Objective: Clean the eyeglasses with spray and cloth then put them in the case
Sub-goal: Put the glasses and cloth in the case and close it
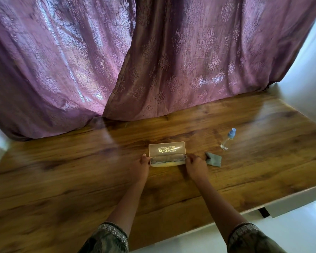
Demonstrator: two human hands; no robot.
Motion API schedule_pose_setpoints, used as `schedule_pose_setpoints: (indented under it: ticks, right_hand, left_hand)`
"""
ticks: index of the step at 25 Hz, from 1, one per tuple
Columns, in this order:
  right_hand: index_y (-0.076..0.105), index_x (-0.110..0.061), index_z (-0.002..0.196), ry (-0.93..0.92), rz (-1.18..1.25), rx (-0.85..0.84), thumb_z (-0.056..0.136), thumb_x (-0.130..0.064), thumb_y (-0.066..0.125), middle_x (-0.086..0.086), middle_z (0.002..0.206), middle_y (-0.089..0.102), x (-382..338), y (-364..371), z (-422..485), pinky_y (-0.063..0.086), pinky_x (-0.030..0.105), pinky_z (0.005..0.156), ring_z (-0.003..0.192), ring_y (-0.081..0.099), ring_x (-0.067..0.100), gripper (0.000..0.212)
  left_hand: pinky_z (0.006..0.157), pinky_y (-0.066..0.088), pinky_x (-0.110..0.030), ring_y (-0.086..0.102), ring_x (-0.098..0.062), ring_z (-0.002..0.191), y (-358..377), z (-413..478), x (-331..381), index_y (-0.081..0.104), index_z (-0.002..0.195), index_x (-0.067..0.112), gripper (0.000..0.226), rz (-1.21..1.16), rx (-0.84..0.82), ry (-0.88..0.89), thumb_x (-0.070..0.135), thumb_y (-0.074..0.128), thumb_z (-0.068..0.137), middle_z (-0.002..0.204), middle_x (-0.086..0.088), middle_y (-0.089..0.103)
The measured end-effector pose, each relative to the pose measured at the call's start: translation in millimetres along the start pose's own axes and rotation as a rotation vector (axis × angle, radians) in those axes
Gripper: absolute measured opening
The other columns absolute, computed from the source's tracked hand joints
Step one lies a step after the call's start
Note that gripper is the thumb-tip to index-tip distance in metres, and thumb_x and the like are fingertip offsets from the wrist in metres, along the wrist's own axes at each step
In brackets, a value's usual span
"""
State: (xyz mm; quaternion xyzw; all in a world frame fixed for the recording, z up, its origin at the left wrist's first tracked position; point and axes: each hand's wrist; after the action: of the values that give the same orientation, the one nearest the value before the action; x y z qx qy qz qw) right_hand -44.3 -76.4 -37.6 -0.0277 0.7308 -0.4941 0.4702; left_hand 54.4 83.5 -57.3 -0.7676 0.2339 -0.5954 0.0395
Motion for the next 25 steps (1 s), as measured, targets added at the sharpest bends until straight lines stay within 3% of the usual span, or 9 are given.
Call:
schedule_pose_setpoints:
  ticks: [8, 14, 17, 20, 25]
  right_hand:
    - [0.060, -0.008, 0.114, 0.022, 0.031, -0.024, 0.096, -0.029, 0.040, 0.019, 0.114, 0.064, 3, -1, 8, 0.046, 0.034, 0.081, 0.102, 0.059, 0.034, 0.035]
    - [0.062, -0.005, 0.111, 0.001, 0.057, 0.055, 0.095, -0.023, 0.043, 0.020, 0.109, 0.064, 12, -16, 15, 0.047, 0.036, 0.080, 0.099, 0.060, 0.035, 0.031]
    - [0.063, -0.006, 0.108, 0.034, 0.035, 0.119, 0.092, -0.018, 0.047, 0.019, 0.100, 0.067, 23, -29, 19, 0.045, 0.033, 0.073, 0.095, 0.062, 0.035, 0.026]
    - [0.064, -0.010, 0.107, 0.102, 0.005, 0.174, 0.089, -0.018, 0.051, 0.018, 0.098, 0.069, 37, -46, 26, 0.046, 0.034, 0.069, 0.092, 0.062, 0.036, 0.023]
    - [0.064, -0.004, 0.100, 0.226, 0.007, 0.219, 0.087, -0.017, 0.053, 0.020, 0.098, 0.068, 70, -70, 39, 0.046, 0.035, 0.069, 0.091, 0.062, 0.035, 0.022]
  left_hand:
    - [0.088, 0.048, -0.041, 0.064, -0.033, 0.093, 6, 9, 2, 0.069, 0.100, 0.011, 0.050, -0.009, 0.049, -0.039, 0.038, 0.027, 0.099, 0.093, -0.012, 0.068]
    - [0.084, 0.046, -0.039, 0.062, -0.035, 0.095, 8, 8, 21, 0.069, 0.099, 0.008, 0.038, 0.045, 0.309, 0.085, 0.028, 0.037, 0.097, 0.100, -0.020, 0.069]
    - [0.077, 0.043, -0.031, 0.061, -0.029, 0.096, 22, -3, 45, 0.067, 0.104, 0.011, 0.028, 0.108, 0.260, 0.222, 0.022, 0.043, 0.094, 0.103, -0.011, 0.068]
    - [0.084, 0.043, -0.028, 0.060, -0.022, 0.102, 46, -10, 68, 0.067, 0.105, 0.017, 0.026, 0.140, 0.219, 0.284, 0.019, 0.045, 0.092, 0.109, -0.001, 0.069]
    - [0.079, 0.043, -0.028, 0.063, -0.019, 0.097, 90, -14, 87, 0.066, 0.105, 0.017, 0.025, 0.172, 0.118, 0.318, 0.023, 0.045, 0.093, 0.109, -0.001, 0.069]
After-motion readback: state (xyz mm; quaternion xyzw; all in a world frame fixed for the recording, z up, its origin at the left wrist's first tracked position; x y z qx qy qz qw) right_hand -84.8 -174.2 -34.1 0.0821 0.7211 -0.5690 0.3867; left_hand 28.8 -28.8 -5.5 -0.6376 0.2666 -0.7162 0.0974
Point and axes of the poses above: each hand's wrist, its own z-axis towards the middle knuckle, its own y-axis out of the palm, x = y × z
